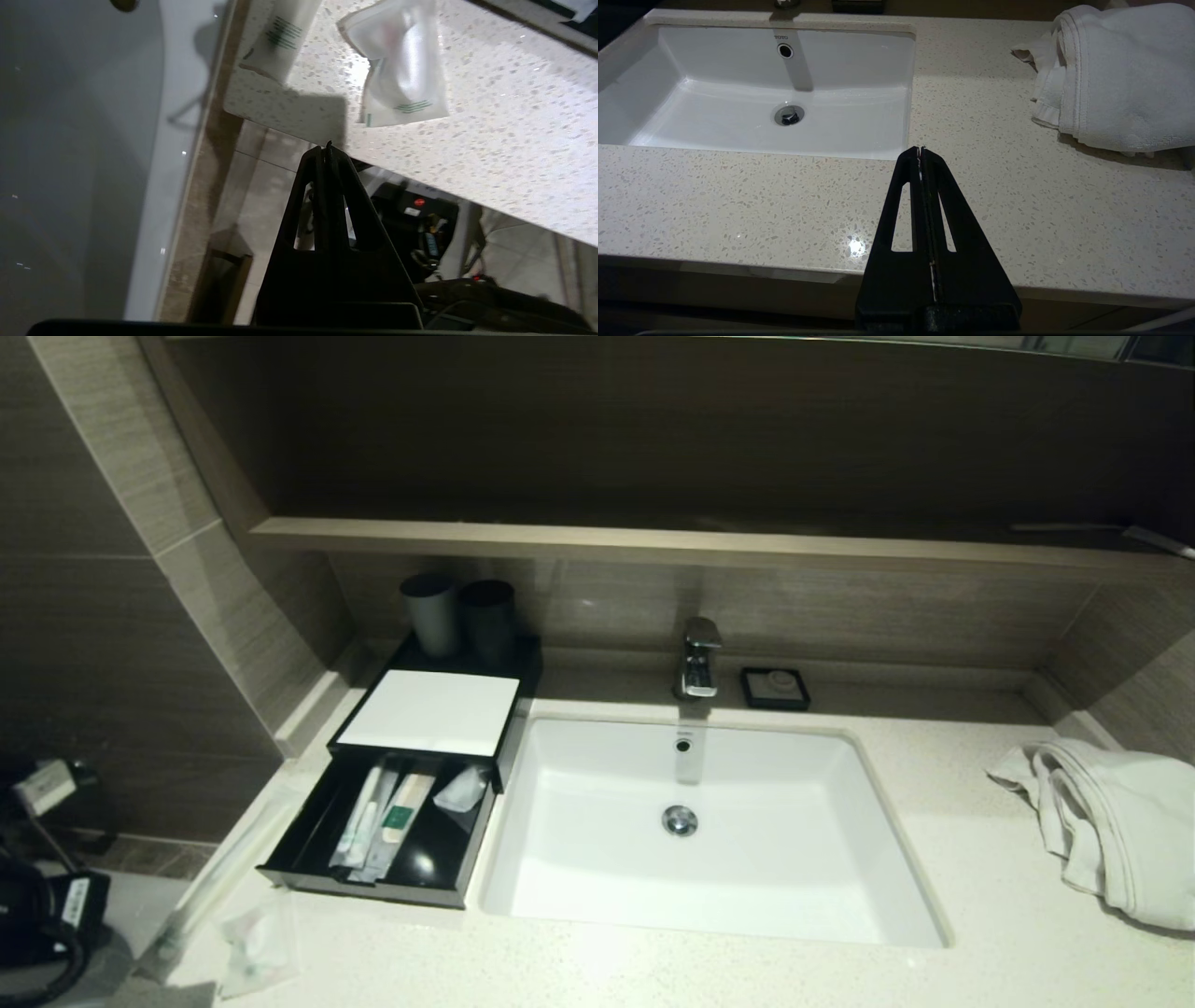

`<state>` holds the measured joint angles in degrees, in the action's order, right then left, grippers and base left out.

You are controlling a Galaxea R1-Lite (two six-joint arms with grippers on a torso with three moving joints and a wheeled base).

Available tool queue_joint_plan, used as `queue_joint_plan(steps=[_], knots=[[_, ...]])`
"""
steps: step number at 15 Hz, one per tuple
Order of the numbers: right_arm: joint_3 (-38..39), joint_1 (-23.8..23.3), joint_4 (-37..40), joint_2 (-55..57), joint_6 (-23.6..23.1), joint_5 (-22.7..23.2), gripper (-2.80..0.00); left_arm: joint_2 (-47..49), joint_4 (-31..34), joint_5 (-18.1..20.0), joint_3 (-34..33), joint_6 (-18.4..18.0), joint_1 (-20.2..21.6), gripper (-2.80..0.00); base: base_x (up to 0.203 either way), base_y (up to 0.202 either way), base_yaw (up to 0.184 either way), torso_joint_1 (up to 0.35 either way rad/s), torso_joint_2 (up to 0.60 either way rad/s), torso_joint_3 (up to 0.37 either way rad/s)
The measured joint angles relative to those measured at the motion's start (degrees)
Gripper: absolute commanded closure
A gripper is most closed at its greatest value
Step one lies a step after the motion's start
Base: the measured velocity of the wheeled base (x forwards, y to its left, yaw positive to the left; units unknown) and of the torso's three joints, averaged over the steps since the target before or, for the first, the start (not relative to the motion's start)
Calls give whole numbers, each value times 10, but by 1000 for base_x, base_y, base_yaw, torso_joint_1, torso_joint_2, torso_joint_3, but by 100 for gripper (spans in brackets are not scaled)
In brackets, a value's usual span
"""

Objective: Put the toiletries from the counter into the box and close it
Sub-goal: Pick up the bathroom toiletry

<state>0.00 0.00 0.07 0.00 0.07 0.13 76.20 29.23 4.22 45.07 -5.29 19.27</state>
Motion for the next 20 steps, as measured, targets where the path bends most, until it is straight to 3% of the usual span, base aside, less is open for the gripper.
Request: queue_joint_plan(steps=[4,7,11,14,20], knots=[[0,0,0,0,0,0,0,25,-26,2,5,-126,45,0,0,0,0,0,0,0],[0,0,0,0,0,0,0,60,-43,7,10,-187,63,0,0,0,0,0,0,0],[0,0,0,0,0,0,0,119,-83,40,12,-214,69,0,0,0,0,0,0,0],[0,0,0,0,0,0,0,155,-95,43,15,-244,70,0,0,0,0,0,0,0],[0,0,0,0,0,0,0,197,-99,67,20,-250,70,0,0,0,0,0,0,0]])
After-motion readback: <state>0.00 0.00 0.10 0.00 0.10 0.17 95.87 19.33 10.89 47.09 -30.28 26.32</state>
